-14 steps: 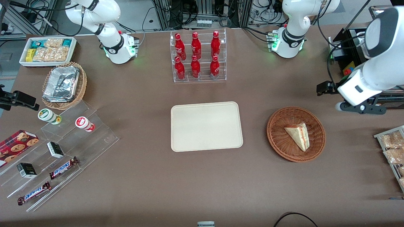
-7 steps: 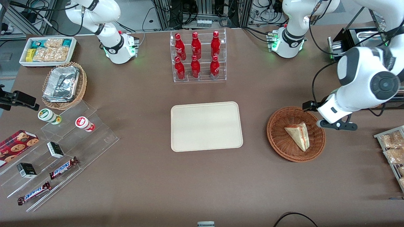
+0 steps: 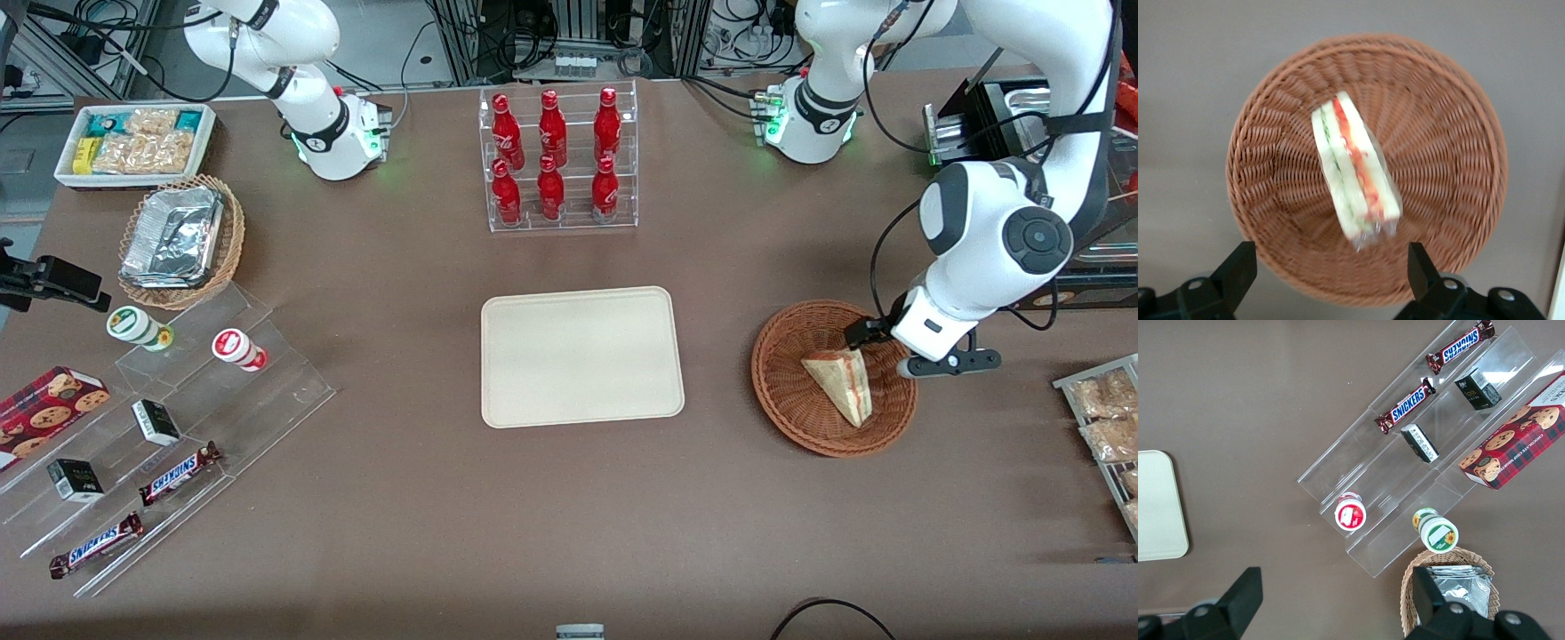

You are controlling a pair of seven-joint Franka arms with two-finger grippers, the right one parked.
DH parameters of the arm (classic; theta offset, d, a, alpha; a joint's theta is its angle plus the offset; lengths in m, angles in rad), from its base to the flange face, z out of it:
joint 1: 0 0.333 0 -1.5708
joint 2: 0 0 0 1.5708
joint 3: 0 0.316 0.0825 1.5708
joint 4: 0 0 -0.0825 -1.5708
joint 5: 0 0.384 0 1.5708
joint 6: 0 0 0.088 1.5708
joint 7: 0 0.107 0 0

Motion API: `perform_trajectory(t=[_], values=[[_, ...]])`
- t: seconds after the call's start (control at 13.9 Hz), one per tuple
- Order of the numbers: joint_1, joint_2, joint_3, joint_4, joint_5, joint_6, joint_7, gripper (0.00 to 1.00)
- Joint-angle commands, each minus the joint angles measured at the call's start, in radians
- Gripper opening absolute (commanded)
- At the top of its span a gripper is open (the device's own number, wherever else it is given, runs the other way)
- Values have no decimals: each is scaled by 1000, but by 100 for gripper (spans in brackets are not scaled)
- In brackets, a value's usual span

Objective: Place sandwich from basket to tray
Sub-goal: 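Lower the left gripper and close it on the wrapped sandwich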

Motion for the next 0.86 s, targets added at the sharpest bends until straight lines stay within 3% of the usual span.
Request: perform_trajectory(t=[0.0, 0.22, 0.79], values=[[-8, 40, -3, -13, -9, 91, -280, 100], [-6, 63, -5, -11, -13, 131, -453, 100], [-9, 137, -6, 18, -35, 134, -473, 100]])
